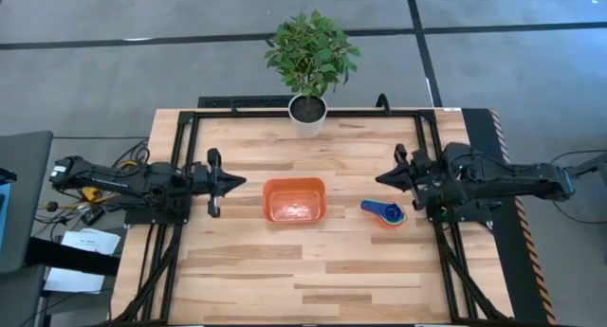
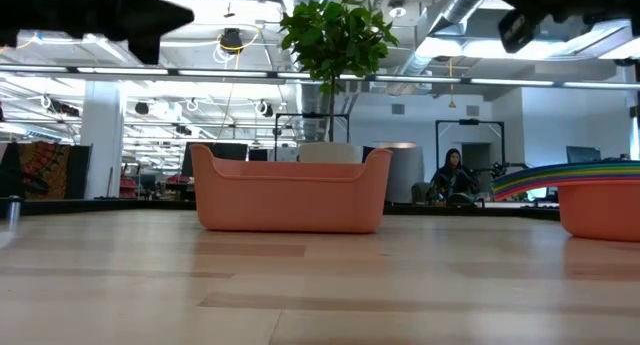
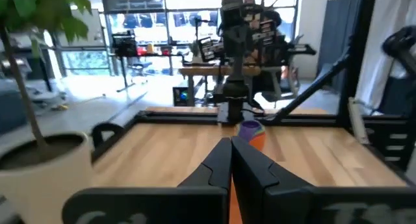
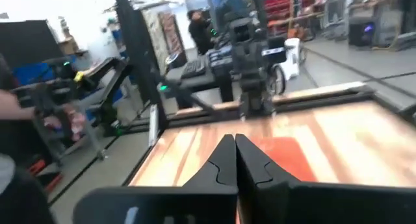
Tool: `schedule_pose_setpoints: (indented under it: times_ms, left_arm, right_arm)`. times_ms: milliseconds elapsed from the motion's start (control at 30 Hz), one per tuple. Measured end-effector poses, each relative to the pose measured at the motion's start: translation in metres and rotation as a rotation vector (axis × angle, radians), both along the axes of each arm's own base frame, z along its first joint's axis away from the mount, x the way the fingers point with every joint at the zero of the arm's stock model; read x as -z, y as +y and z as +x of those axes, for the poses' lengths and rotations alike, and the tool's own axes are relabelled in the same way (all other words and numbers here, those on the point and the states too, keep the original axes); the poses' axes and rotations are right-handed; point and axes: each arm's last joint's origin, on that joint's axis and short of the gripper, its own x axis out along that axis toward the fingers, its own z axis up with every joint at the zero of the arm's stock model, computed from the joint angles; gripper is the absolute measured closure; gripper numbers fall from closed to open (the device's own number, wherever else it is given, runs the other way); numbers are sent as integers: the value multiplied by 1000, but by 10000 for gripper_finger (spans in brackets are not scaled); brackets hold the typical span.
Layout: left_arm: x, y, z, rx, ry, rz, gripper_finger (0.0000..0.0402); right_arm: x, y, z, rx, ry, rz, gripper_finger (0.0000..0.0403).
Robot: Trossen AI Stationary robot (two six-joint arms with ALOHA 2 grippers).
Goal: Nest measuring cups in basket
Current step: Put the nested measuring cups into the orange bin
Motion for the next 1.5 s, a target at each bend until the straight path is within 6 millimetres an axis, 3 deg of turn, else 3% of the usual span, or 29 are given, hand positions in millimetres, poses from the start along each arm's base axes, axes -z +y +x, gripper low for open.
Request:
schedule_pose_setpoints:
  times_ms: [133, 267, 633, 933, 1133, 1300, 1500]
  left_arm:
    - [20, 1, -8, 2, -4, -46, 401]
    - [21, 3, -14, -37, -45, -40, 401]
    - [21, 4, -22, -54, -91, -2, 401]
    - [24, 3, -14, -39, -64, -72, 401]
    - [12, -2, 9, 23, 29, -65, 401]
    - [-4, -4, 42, -13, 121, -45, 401]
    - [-25, 9, 83, -36, 158, -95, 401]
  right_arm:
    - [15, 9, 3, -53, 16, -27, 399]
    - [21, 17, -6, -93, -8, -33, 397]
    - [11, 18, -42, -94, -217, -28, 399]
    - [16, 17, -36, -73, -139, 82, 399]
    - [18, 18, -28, -57, -97, 135, 398]
    - [16, 20, -20, -73, -105, 162, 398]
    - [15, 30, -6, -96, -65, 236, 398]
